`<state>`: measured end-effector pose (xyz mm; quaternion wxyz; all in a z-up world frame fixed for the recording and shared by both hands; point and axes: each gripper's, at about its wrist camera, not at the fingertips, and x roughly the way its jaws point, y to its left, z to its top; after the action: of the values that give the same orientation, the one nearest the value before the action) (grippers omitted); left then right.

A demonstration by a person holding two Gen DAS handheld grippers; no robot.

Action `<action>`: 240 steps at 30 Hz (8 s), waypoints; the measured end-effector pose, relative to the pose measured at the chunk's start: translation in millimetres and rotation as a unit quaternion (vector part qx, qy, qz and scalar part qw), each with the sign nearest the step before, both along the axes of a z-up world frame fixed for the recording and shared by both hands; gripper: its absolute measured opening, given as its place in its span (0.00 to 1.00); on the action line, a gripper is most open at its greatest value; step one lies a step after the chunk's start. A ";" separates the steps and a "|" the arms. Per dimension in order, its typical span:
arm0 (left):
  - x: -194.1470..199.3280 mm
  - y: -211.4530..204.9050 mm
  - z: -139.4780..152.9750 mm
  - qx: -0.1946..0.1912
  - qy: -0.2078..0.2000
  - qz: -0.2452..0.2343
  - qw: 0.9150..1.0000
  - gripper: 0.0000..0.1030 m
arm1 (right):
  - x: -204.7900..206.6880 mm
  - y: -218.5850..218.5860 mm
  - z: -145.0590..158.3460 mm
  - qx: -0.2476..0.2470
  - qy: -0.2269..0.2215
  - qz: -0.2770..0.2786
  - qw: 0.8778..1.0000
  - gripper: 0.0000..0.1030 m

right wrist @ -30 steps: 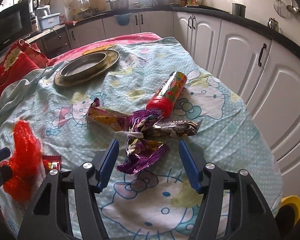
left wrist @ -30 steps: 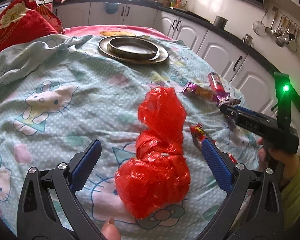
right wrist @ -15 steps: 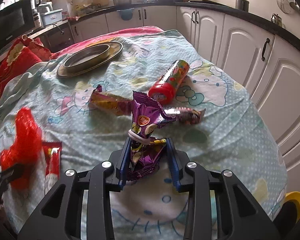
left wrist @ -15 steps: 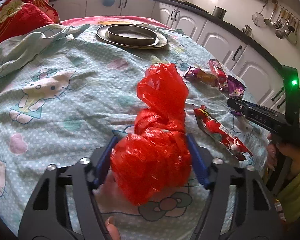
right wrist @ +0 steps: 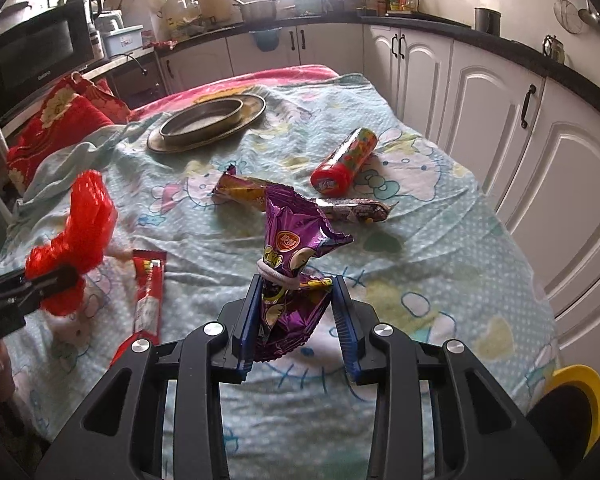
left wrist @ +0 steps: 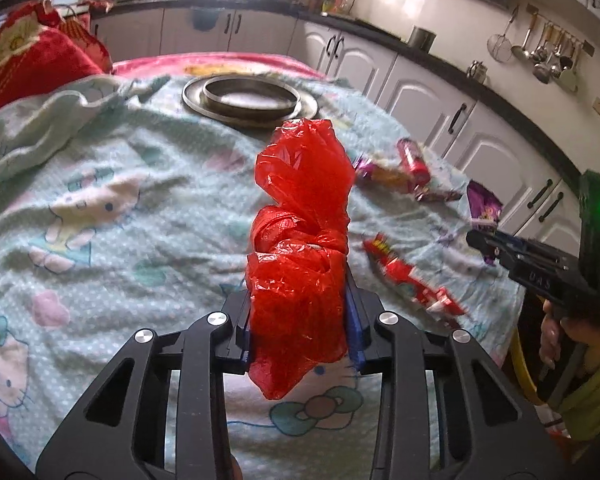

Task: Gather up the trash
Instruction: 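Carry the red bag and purple wrapper with both tools over the yellow bin, then open both tools to drop the red bag and purple wrapper into the bin, then move both open tools back over the remaining wrappers on the blanket, then grasp the purple wrapper with the left tool while the right tool grasps the chocolate bar wrapper, then carry the purple wrapper and chocolate bar wrapper with both tools over the yellow bin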

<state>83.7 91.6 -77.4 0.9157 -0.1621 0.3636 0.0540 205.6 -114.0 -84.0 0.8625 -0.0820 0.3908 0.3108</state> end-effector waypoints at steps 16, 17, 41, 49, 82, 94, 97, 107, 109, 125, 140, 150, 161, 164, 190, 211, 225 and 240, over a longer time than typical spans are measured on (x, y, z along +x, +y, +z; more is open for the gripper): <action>8.5 -44.0 43.7 -0.006 -0.058 -0.049 0.997 0.26 | -21.4 -67.7 45.0 0.027 -0.039 -0.049 0.998 0.32; 8.7 -46.7 45.4 -0.005 -0.060 -0.052 0.997 0.26 | -23.8 -72.4 49.3 0.030 -0.045 -0.053 0.997 0.32; 32.9 -130.6 71.3 0.016 -0.088 -0.153 0.984 0.26 | -51.0 -163.2 94.7 0.077 -0.098 -0.140 0.982 0.32; 39.2 -160.8 71.4 0.021 -0.087 -0.187 0.978 0.26 | -57.5 -196.9 95.5 0.079 -0.103 -0.178 0.975 0.32; 46.5 -287.4 34.6 0.051 -0.048 -0.324 0.944 0.26 | -85.9 -304.9 47.0 0.055 -0.078 -0.274 0.957 0.32; 45.1 -322.9 11.2 0.062 -0.020 -0.366 0.928 0.26 | -88.4 -322.6 25.1 0.047 -0.052 -0.291 0.954 0.32; 45.4 -331.3 5.0 0.064 -0.014 -0.376 0.924 0.26 | -88.3 -326.7 19.8 0.046 -0.046 -0.294 0.954 0.33; 48.8 -351.1 -13.2 0.076 0.010 -0.394 0.916 0.26 | -87.0 -334.2 4.0 0.045 -0.024 -0.294 0.954 0.34; 50.3 -353.3 -17.1 0.074 0.016 -0.396 0.915 0.26 | -86.6 -335.2 0.8 0.044 -0.021 -0.294 0.954 0.34; 54.7 -353.3 -18.8 0.070 0.014 -0.385 0.920 0.59 | -87.6 -349.1 -2.3 0.056 -0.015 -0.314 0.948 0.54; 57.2 -302.5 9.0 0.064 -0.019 -0.297 0.953 0.89 | -89.4 -347.5 16.6 0.071 -0.046 -0.335 0.938 0.81; 55.5 -244.8 34.7 0.068 -0.055 -0.212 0.973 0.89 | -81.3 -299.5 28.8 0.067 -0.052 -0.280 0.956 0.81; 50.6 -187.1 52.2 0.064 -0.090 -0.147 0.983 0.89 | -75.2 -239.3 46.3 0.048 -0.067 -0.225 0.971 0.88; 48.6 -171.4 54.5 0.060 -0.095 -0.131 0.985 0.89 | -71.5 -223.0 51.6 0.050 -0.071 -0.210 0.974 0.89; 55.3 -53.6 47.6 0.026 -0.087 -0.011 0.996 0.89 | -16.5 -82.2 62.9 0.031 -0.076 -0.079 0.993 0.94; 156.9 -10.6 9.6 -0.028 0.032 -0.049 0.998 0.74 | 93.4 -13.4 -6.9 0.043 0.051 -0.104 0.992 0.53; 198.5 -15.6 -26.1 -0.048 0.097 -0.067 0.992 0.48 | 98.1 -10.1 -24.2 0.056 0.083 -0.089 0.991 0.11; 165.8 -36.8 -9.2 -0.033 0.066 -0.093 0.993 0.17 | 57.7 -38.4 -1.6 0.048 0.024 -0.078 0.996 0.01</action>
<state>249.5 54.9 -86.7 0.8849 -0.1542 0.4382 -0.0332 263.3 -152.4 -85.6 0.8772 -0.0020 0.4015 0.2632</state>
